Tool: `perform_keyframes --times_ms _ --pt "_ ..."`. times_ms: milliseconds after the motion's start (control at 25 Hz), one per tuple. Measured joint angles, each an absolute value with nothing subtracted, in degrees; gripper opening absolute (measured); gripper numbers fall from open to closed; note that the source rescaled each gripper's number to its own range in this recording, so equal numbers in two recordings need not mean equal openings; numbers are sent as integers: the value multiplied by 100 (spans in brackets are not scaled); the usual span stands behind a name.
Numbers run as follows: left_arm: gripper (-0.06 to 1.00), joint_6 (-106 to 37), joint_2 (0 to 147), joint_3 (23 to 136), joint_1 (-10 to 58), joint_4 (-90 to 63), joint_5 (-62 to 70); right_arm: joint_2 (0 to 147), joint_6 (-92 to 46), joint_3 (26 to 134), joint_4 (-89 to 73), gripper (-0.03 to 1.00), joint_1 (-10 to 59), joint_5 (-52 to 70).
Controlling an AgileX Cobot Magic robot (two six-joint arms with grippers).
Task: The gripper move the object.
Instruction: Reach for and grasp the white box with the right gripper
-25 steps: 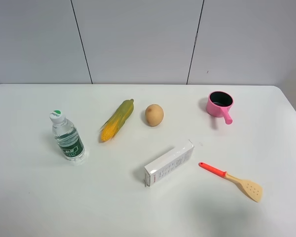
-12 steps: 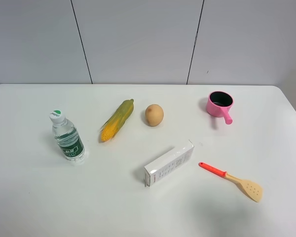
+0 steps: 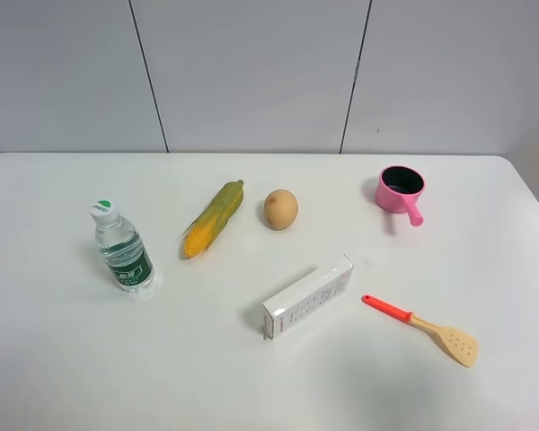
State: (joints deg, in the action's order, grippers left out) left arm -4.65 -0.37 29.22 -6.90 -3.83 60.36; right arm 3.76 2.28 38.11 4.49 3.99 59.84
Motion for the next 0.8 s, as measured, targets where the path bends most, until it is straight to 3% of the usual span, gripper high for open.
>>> perform_keyframes --times_ms 360,800 --pt "100 -465 -37 2922 -690 -383 6036 2353 -715 5262 161 100 399 5984" --pt "100 -465 -37 2922 -690 -383 6036 4667 -870 6202 -580 100 399 6009"
